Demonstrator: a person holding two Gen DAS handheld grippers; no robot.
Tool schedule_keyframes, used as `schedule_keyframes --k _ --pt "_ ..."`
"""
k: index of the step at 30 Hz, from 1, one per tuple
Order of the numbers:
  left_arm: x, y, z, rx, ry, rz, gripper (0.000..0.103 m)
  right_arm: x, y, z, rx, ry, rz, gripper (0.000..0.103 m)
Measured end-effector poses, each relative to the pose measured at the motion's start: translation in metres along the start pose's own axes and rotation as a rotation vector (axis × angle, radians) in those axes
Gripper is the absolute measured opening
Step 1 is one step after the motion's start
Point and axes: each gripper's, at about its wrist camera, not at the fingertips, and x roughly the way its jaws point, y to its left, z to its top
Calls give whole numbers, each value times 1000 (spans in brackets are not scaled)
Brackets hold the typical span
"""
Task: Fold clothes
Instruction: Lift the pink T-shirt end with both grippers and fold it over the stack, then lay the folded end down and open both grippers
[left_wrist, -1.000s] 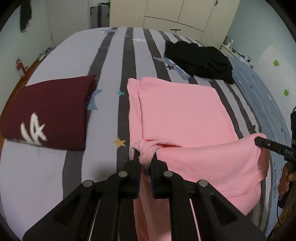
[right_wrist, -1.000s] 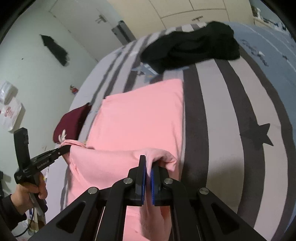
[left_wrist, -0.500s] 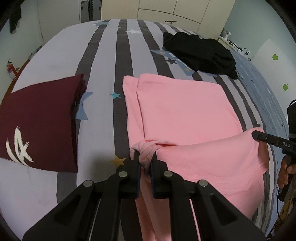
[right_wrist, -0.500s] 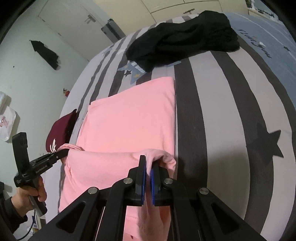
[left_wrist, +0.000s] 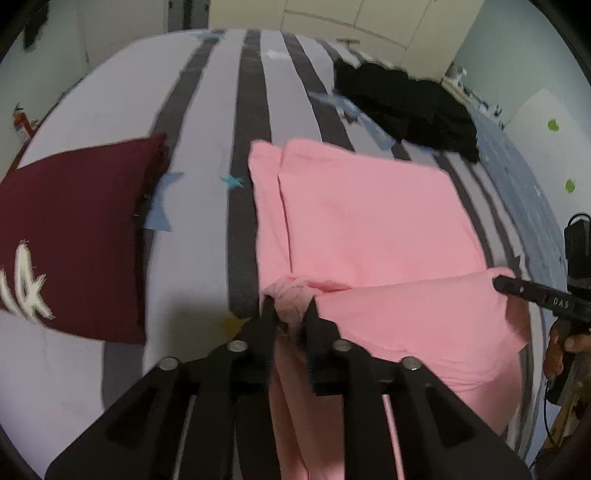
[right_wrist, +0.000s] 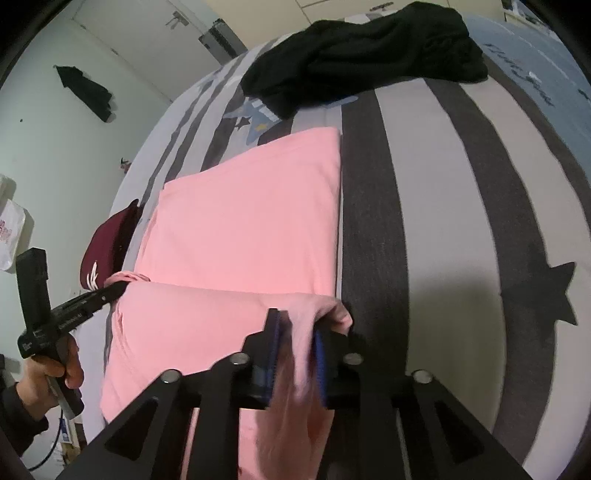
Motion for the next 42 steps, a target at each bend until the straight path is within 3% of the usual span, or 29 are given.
schedule_keyframes --k 1,2,3,5,8,10,13,20,25,29,34,38,42 --pt "-2 1 0 -5 -6 -1 50 -7 0 -1 -7 -11 -5 30" --pt "-4 2 -1 -11 -11 -1 53 -13 1 -2 -14 -23 -11 43" --pt "-10 2 -3 -13 -30 -1 53 -22 1 -6 -21 -44 -26 45" --pt "-27 -2 -12 6 -72 3 53 -40 1 -14 -37 -84 -47 45" --pt "-36 -18 -29 53 -60 -42 52 -58 8 -35 -69 -91 -46 45" --pt "-33 -33 -40 90 -27 -80 40 -66 14 -50 -94 -80 -38 45" --pt "-20 -53 -45 118 28 -123 32 -64 34 -81 -144 -22 -8 44" --pt "14 -65 -51 99 107 -125 32 -34 59 -110 -193 49 25 43" --pt "17 -64 -44 91 86 -137 32 -18 55 -92 -159 34 31 43" --pt "15 -61 -22 75 40 -158 32 -25 59 -66 -182 -31 52 43" --pt "25 -58 35 82 -31 -136 32 -27 61 4 -225 -127 39 43" --pt "30 -47 84 38 -92 -102 32 -35 55 71 -168 -203 33 44" --pt "23 -39 99 8 -133 -93 32 -45 53 110 -116 -221 43 45"
